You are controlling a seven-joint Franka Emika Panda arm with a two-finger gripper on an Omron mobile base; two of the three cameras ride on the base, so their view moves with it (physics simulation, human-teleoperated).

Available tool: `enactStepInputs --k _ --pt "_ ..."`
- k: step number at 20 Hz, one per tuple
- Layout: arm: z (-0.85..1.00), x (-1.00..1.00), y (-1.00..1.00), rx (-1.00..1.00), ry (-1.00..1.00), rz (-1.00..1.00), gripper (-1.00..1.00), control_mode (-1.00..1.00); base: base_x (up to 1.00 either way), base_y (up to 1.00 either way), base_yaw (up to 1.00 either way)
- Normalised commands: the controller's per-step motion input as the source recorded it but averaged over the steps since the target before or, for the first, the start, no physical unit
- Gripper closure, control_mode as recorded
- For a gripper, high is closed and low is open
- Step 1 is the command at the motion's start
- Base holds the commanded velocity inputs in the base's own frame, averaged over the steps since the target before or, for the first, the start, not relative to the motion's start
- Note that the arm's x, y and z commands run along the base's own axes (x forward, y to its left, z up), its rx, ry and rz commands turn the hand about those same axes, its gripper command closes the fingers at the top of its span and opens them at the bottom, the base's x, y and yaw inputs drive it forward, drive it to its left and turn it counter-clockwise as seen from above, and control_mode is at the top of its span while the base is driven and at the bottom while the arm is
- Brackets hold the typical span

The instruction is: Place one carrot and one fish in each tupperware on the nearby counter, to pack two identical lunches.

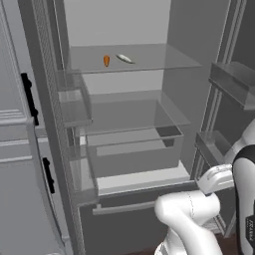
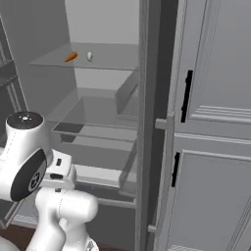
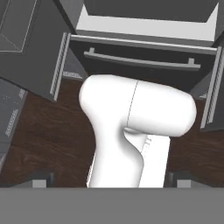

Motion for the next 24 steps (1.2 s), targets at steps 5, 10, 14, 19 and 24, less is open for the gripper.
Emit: enactStepInputs --k 5,10,14,19,24 --pt "0.0 0.0 0.0 0.0 0.0 0.0 -1.0 1.0 0.58 0.2 -0.07" --pt "0.0 0.0 0.0 0.0 0.0 0.0 -1.0 1.0 0.47 0.45 -0.15" --pt "0.0 0.0 0.0 0.0 0.0 0.0 -1.0 1.0 0.08 0.09 -0.03" --pt "0.0 0.0 0.0 0.0 0.0 0.0 -1.0 1.0 0.0 0.0 0.0" --pt "0.21 -0.1 0.04 -0.05 -0.21 0.02 -1.0 -1.0 0.0 0.0 0.0"
